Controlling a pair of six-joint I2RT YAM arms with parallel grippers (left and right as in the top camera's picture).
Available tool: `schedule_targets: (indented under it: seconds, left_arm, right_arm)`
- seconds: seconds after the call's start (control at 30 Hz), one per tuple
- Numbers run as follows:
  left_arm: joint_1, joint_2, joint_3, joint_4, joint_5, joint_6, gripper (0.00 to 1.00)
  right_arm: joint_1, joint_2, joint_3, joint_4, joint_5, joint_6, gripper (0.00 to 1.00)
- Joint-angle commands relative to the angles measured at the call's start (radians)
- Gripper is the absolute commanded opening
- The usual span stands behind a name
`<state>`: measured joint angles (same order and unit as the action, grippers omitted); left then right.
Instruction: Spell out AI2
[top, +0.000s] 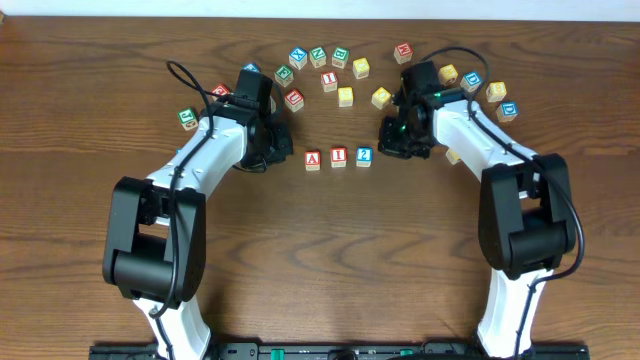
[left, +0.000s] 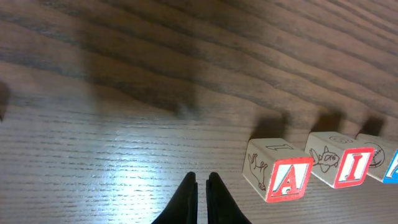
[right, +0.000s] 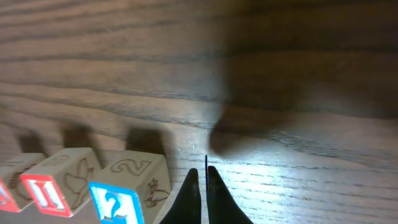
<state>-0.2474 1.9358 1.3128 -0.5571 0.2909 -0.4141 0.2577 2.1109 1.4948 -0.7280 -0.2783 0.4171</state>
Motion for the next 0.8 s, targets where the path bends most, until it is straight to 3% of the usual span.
schedule_targets:
  seconds: [0.0, 0.77]
  left_arm:
    - [-0.012, 0.012, -0.028, 0.018, 0.015, 0.011, 0.07]
    - [-0.113, 0.074, -0.052, 0.155, 0.016, -0.043, 0.07]
  right_arm:
    - [0.008, 0.017, -0.004, -0.001, -0.021, 0.016, 0.01]
    - [0.039, 0.017, -0.005, -0.026, -0.019, 0.015, 0.01]
